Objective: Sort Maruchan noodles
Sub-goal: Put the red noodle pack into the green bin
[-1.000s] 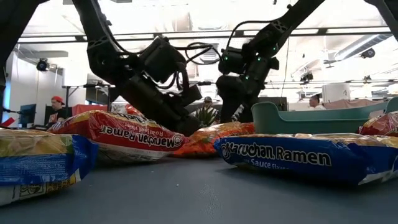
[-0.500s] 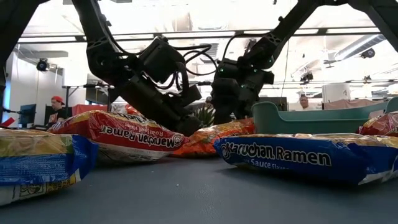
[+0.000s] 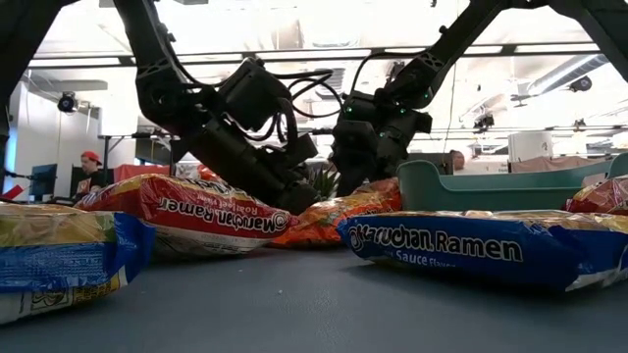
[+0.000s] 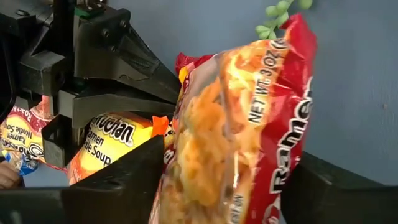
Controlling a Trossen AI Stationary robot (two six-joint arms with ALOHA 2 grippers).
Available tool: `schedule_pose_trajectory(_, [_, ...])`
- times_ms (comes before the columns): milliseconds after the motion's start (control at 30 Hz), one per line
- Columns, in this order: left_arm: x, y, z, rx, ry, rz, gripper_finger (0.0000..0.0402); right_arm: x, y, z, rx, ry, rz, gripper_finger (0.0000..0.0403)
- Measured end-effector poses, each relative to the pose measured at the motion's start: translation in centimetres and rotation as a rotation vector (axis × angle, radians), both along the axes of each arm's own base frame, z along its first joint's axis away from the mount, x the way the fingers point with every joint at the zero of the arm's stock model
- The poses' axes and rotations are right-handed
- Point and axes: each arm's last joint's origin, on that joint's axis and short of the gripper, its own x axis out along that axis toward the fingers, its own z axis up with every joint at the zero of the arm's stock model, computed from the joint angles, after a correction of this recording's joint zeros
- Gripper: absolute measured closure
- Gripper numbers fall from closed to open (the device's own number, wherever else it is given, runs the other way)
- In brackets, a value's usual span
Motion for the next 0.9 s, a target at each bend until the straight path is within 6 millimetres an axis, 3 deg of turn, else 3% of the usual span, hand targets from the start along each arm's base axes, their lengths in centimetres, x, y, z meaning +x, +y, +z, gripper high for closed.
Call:
schedule_pose_trajectory(367, [0.0,0.0,0.5,0.009,-0.012,-0.001,0.0401,0.0,0.0,0.1,0.002,-0.011,0.003,0.0244])
schedule_pose_trajectory(633, [-0.3,0.0,1.5,0.023,-0.001,-0.011,0.0401,-0.1,0.0,0.9,-0.029,-0.027,0.007,0.0261])
schedule_pose_trajectory(900, [-1.6,0.0,5.6,0.107,0.037,-0.026,0.0401,-0.5,0.1,3.2,-0.103,-0.071,-0.01,0.0262])
